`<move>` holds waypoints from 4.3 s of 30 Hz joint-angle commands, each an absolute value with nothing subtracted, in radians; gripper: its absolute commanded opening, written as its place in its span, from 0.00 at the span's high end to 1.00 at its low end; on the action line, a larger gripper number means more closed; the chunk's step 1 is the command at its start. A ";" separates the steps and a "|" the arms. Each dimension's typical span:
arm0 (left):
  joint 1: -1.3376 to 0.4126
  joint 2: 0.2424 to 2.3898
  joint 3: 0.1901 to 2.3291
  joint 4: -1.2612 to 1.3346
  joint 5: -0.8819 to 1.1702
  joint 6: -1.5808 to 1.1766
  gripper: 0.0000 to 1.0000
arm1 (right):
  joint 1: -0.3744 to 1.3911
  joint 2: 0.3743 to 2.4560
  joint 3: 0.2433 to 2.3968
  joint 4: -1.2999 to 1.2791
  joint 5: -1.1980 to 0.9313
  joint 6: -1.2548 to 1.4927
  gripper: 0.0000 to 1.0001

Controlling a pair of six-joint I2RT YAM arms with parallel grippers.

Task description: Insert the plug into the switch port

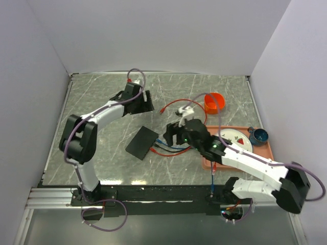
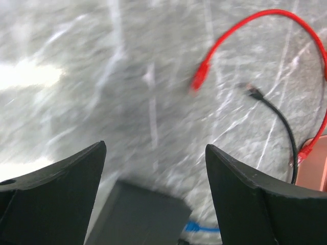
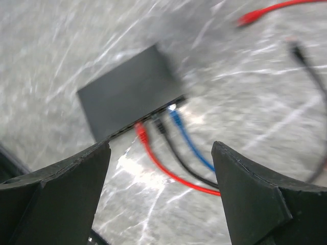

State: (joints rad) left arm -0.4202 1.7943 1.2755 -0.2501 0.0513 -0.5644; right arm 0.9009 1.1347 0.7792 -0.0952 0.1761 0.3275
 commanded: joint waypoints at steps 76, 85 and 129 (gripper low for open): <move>-0.738 1.577 1.444 -0.629 0.906 -0.236 0.99 | 0.736 0.609 0.916 -0.330 -0.247 -0.152 0.01; -0.745 1.474 1.385 -0.543 1.114 -0.212 0.99 | 0.736 0.663 0.887 -0.310 -0.343 -0.161 0.01; -0.750 1.086 1.079 0.050 0.270 -0.394 0.14 | 0.752 0.810 0.903 -0.273 -0.541 0.052 1.00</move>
State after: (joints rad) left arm -0.7475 1.2270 1.1877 -0.3046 0.4946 -0.3374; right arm 0.7620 0.7757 0.8768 -0.3763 -0.5240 -0.0322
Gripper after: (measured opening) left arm 0.846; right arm 0.166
